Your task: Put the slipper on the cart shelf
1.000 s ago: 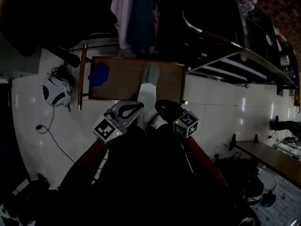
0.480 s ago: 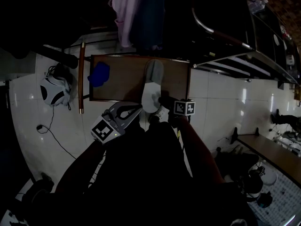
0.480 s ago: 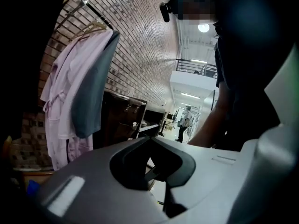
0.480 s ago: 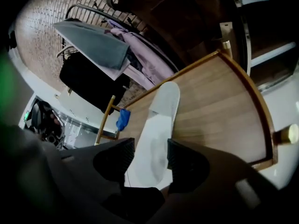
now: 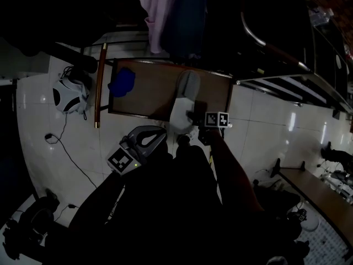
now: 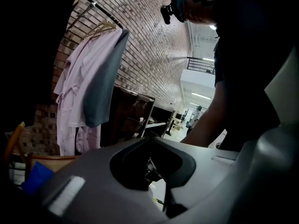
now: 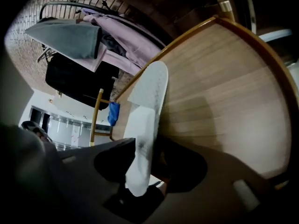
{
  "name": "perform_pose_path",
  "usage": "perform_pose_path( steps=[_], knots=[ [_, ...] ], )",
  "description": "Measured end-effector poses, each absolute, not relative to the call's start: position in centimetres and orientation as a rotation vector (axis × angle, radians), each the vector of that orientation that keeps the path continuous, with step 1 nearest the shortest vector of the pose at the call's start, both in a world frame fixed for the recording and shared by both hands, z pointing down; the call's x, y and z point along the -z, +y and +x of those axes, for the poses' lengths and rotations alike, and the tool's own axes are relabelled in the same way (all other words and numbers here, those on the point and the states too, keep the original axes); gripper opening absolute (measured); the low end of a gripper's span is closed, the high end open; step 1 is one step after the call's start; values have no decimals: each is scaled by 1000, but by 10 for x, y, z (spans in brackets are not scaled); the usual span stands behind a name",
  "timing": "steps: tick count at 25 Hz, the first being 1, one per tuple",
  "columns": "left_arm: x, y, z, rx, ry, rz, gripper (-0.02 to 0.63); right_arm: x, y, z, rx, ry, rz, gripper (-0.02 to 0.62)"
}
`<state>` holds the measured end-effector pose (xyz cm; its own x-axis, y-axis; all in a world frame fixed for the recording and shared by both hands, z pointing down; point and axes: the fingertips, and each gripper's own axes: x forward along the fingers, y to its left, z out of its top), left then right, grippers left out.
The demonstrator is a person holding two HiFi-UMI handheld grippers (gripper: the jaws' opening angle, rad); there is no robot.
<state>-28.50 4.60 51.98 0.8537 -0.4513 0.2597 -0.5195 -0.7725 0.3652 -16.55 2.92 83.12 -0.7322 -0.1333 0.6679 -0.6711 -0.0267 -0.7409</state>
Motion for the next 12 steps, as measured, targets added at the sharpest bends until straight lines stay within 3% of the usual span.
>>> perform_pose_path(
  steps=[3, 12],
  knots=[
    [-520, 47, -284, -224, -728, 2603, 5, -834, 31, -168, -1811, -1847, 815, 104],
    [-517, 45, -278, -222, -713, 2628, 5, -793, 36, -160, -1725, -2013, 852, 46]
  ],
)
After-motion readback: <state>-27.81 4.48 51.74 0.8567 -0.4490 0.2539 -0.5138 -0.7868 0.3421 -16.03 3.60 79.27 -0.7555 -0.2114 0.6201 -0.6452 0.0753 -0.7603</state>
